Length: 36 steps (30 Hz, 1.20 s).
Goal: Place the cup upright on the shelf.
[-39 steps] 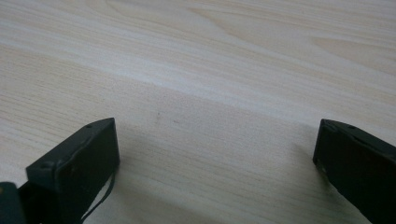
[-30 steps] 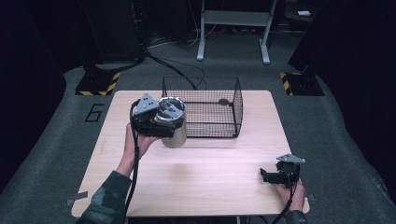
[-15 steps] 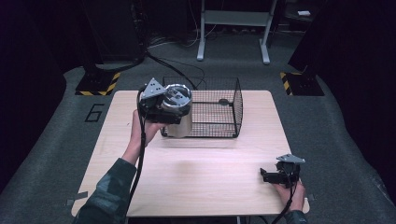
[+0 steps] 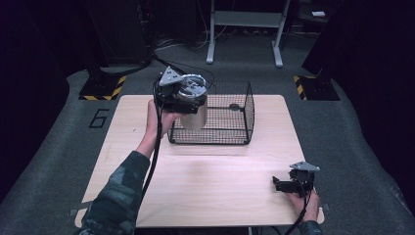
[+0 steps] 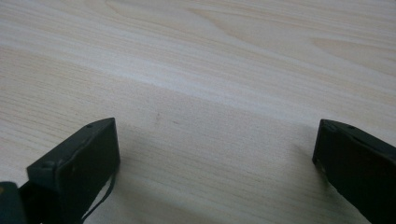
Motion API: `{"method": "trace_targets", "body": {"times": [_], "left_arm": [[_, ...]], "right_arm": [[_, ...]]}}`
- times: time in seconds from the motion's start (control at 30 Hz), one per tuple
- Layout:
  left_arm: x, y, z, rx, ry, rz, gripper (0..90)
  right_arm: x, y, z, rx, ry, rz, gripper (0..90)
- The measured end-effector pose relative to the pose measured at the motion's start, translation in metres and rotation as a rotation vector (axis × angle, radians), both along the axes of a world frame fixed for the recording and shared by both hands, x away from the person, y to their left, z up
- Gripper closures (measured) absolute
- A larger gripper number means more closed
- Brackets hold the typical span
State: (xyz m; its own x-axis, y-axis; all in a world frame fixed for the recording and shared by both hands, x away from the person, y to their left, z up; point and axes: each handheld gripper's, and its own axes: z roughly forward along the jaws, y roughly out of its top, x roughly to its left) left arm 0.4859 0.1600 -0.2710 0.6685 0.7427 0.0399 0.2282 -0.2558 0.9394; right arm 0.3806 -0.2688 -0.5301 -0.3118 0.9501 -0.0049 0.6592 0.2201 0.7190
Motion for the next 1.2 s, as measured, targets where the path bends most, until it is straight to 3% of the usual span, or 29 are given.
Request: {"method": "trace_targets", "body": {"times": [0.33, 0.57, 0.87, 1.2], "left_arm": [[0.028, -0.003, -0.004, -0.025, 0.017, 0.065, 4.0], [0.043, -0.005, -0.011, -0.020, 0.022, 0.100, 4.0], [0.062, -0.012, -0.025, -0.002, 0.039, 0.146, 4.0], [0.076, -0.023, -0.044, -0.015, 0.050, 0.196, 3.9]], "right_arm": [[0.000, 0.000, 0.000, -0.001, -0.001, 0.000, 0.2], [0.000, 0.000, 0.000, -0.001, -0.001, 0.000, 0.2], [-0.001, 0.001, 0.000, 0.003, 0.002, -0.011, 0.2], [0.000, 0.001, 0.000, 0.007, -0.003, -0.012, 0.2]]}}
